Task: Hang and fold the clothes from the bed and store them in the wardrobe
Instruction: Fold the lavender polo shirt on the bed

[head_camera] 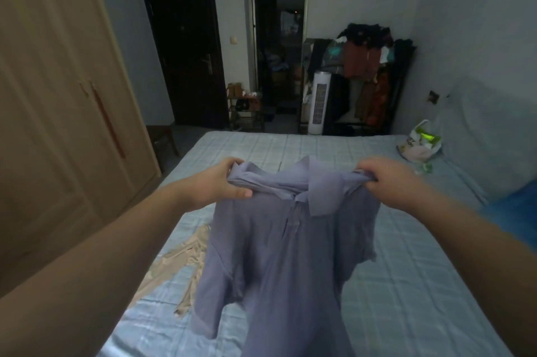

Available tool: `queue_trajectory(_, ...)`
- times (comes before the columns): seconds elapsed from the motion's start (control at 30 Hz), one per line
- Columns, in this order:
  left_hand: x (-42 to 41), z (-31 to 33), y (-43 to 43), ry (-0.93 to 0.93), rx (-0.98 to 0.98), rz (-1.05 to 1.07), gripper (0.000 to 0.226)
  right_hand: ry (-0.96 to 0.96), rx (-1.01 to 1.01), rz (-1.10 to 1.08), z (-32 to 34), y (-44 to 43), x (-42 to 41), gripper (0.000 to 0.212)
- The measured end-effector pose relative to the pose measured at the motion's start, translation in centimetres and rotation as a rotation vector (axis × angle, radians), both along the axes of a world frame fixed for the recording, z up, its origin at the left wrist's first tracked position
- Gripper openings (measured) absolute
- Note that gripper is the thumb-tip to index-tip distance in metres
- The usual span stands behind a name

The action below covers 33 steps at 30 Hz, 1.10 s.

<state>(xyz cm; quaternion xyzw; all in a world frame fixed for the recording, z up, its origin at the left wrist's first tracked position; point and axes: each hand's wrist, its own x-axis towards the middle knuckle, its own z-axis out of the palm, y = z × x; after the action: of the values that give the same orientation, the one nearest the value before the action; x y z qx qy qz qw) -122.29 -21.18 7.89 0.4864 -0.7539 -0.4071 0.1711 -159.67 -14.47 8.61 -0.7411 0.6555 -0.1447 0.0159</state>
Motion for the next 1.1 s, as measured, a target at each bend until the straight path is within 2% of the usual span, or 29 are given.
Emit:
queue_trajectory(0.07,1.5,-0.6,1.4,0.133,0.14,-0.049,0.094,-0.117,-0.025,0.022,0.5,2.2,0.4,0.017)
queue_trajectory(0.13,3.0,-0.9,2.6,0.148,0.191,-0.102,0.102,-0.216,-0.059,0.063,1.1,4.2,0.7,0.018)
queue_trajectory(0.2,4.1,-0.7,3.8,-0.094,0.063,-0.07,0.103,-0.266,-0.077,0.1,1.5,6.1,0.9,0.019)
queue_trajectory(0.23,4.4,-0.5,4.1,-0.263,-0.021,-0.044,0.095,-0.258,-0.092,0.117,1.6,6.9,0.9,0.022)
queue_trajectory(0.3,4.8,-0.1,4.6,-0.551,-0.154,-0.029,0.061,-0.165,-0.097,0.121,1.6,8.3,1.0,0.025)
queue_trajectory(0.37,4.8,0.1,5.4,-0.64,-0.186,-0.029,0.037,-0.069,-0.077,0.093,1.7,9.3,1.3,0.019)
queue_trajectory(0.5,4.5,0.1,7.2,-0.525,-0.233,-0.039,0.023,-0.115,0.048,0.063,1.7,11.4,1.0,0.01)
queue_trajectory(0.63,4.9,0.5,8.7,-0.275,-0.244,-0.049,0.018,-0.316,0.136,-0.025,0.9,13.1,-0.6,0.011)
queue_trajectory(0.73,5.0,1.6,9.6,-0.151,-0.216,-0.09,0.028,-0.235,-0.008,-0.093,0.3,13.9,-1.5,0.007)
queue_trajectory(0.87,5.2,3.1,10.6,0.054,-0.051,-0.216,0.034,-0.384,-0.192,-0.088,0.4,15.5,-2.3,0.012)
queue_trajectory(0.93,5.1,3.4,10.9,0.068,-0.079,-0.212,0.026,-0.479,-0.2,-0.055,0.7,16.7,-2.8,0.011)
queue_trajectory(1.03,4.3,3.2,11.2,-0.079,-0.252,-0.167,0.009,-0.652,-0.048,0.047,1.4,19.1,-3.2,0.01)
queue_trajectory(1.1,4.0,3.0,11.6,-0.072,-0.348,-0.139,0.005,-0.704,-0.007,0.074,2.0,20.4,-3.9,0.005)
